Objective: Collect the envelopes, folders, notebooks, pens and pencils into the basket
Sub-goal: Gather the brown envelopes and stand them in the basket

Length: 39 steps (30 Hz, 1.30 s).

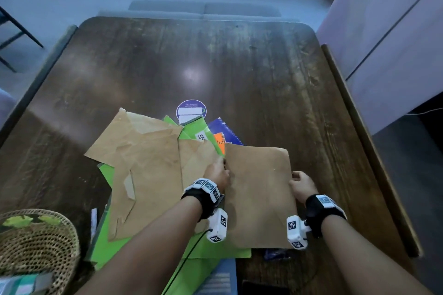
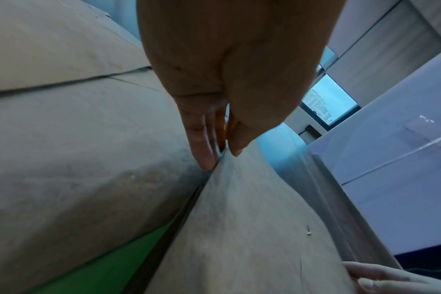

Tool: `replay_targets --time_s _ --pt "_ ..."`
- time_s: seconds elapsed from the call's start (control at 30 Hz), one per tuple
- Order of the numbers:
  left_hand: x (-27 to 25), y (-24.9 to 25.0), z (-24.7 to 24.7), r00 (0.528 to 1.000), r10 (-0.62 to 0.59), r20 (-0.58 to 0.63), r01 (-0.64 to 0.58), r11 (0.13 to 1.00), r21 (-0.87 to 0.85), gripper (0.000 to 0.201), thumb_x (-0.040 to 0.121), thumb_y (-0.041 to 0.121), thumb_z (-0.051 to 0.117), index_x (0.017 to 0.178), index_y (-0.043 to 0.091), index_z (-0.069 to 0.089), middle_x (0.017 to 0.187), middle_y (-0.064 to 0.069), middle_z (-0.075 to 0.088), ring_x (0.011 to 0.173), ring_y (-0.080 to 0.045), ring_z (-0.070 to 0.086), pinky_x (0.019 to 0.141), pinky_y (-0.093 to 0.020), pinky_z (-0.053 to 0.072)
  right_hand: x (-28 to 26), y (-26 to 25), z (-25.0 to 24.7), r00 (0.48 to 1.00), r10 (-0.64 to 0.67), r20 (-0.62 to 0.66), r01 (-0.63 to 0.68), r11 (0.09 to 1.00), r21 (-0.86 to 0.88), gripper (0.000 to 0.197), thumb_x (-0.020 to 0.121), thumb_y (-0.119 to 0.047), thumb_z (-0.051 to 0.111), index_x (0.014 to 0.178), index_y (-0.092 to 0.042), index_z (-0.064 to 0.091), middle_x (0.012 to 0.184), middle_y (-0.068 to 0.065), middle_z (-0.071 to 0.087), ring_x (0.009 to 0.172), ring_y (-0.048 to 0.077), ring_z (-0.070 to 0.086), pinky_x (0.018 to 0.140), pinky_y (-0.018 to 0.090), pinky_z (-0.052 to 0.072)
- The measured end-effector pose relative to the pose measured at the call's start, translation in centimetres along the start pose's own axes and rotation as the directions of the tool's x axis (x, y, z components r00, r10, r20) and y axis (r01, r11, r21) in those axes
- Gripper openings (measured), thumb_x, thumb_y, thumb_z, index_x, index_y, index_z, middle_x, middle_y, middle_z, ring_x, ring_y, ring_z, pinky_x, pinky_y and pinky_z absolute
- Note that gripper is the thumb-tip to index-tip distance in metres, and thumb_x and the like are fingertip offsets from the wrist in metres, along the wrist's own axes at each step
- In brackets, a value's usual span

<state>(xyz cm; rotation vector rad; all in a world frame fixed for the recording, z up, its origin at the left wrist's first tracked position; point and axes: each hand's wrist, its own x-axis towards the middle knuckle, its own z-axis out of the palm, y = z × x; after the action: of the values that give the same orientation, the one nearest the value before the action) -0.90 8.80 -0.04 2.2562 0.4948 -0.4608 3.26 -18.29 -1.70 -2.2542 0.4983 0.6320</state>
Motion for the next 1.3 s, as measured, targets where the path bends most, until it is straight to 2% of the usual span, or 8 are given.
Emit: replay_targets --time_s 0.17,0.37,0.57,0.77,0.93,1.07,1.23,1.3 --pt "0.5 -0.9 1.1 0.997 -0.061 -0.048 0.065 0.992 0.106 0.036 0.088 0.025 0.067 0.118 0.007 0.058 0.119 -0.015 0.06 0.111 -0.033 0.057 0.095 -0.038 0.047 0.7 1.1 1.4 0.998 0.058 0.009 -0.056 0.983 -0.172 0.04 0.088 -0.018 0.055 0.126 -0.008 0.061 0.129 0.019 0.059 0.117 0.036 0.056 0.096 0.036 0.045" --pt "0.5 -1.5 1.3 0.995 -0.103 -0.011 0.104 0.986 0.133 0.025 0.089 0.019 0.062 0.112 0.01 0.059 0.109 -0.014 0.069 0.101 -0.034 0.064 0.084 -0.037 0.05 1.1 0.8 2.5 0.997 0.019 0.073 -0.004 0.981 -0.194 0.046 0.087 -0.018 0.054 0.133 -0.016 0.058 0.127 0.016 0.06 0.116 0.033 0.057 0.099 0.036 0.045" --pt "0.9 -1.5 0.8 0.995 -0.094 -0.028 0.097 0.979 0.18 0.022 0.091 0.017 0.055 0.11 0.008 0.063 0.108 -0.018 0.068 0.101 -0.036 0.064 0.082 -0.036 0.05 1.0 0.3 2.8 0.995 -0.026 0.1 0.047 0.976 -0.212 0.055 0.093 -0.02 0.054 0.146 -0.028 0.046 0.13 0.012 0.048 0.117 0.026 0.055 0.103 0.031 0.04" --pt "1.1 -1.7 0.4 0.996 -0.089 0.011 0.084 0.969 0.231 0.024 0.091 0.023 0.057 0.11 0.01 0.059 0.109 -0.016 0.066 0.099 -0.034 0.063 0.078 -0.036 0.048 0.3 -0.2 3.4 0.996 -0.025 0.09 0.055 0.938 -0.343 0.055 0.094 -0.023 0.049 0.147 -0.037 0.044 0.131 0.006 0.042 0.119 0.03 0.05 0.108 0.035 0.039" --pt "1.0 -2.3 -1.2 0.997 -0.078 -0.004 0.077 0.971 0.226 0.025 0.09 0.027 0.058 0.107 0.01 0.06 0.105 -0.015 0.067 0.096 -0.034 0.063 0.08 -0.036 0.05 -1.8 -3.3 4.2 0.998 -0.059 -0.006 0.051 0.901 -0.431 0.055 0.091 -0.029 0.051 0.145 -0.033 0.043 0.137 0.007 0.039 0.126 0.032 0.041 0.106 0.042 0.037" --pt "0.7 -3.7 -4.2 0.994 -0.086 -0.074 0.1 0.972 0.214 0.026 0.093 0.036 0.057 0.105 0.013 0.061 0.106 -0.014 0.068 0.1 -0.033 0.063 0.081 -0.036 0.048 -3.7 -7.4 6.1 0.979 -0.201 0.008 0.193 0.924 -0.331 0.042 0.092 -0.024 0.051 0.134 -0.024 0.052 0.132 0.008 0.047 0.122 0.028 0.049 0.103 0.041 0.042" --pt "-0.2 -8.2 -9.9 0.975 -0.133 -0.179 0.156 0.981 0.119 0.021 0.093 0.036 0.056 0.095 0.016 0.06 0.099 -0.01 0.07 0.094 -0.031 0.063 0.075 -0.033 0.045 -6.2 -12.7 11.2 0.932 -0.32 0.172 0.347 0.923 -0.167 0.029 0.094 -0.023 0.055 0.122 -0.018 0.062 0.115 0.002 0.064 0.107 0.02 0.06 0.09 0.029 0.044" --pt "-0.7 -10.9 -12.5 0.961 -0.171 -0.219 0.197 0.975 0.104 0.023 0.093 0.035 0.057 0.097 0.014 0.061 0.101 -0.009 0.069 0.096 -0.03 0.063 0.077 -0.033 0.045 -7.5 -14.5 13.8 0.914 -0.315 0.256 0.357 0.924 -0.135 0.028 0.095 -0.025 0.055 0.121 -0.017 0.064 0.115 -0.001 0.066 0.107 0.019 0.062 0.093 0.03 0.047"
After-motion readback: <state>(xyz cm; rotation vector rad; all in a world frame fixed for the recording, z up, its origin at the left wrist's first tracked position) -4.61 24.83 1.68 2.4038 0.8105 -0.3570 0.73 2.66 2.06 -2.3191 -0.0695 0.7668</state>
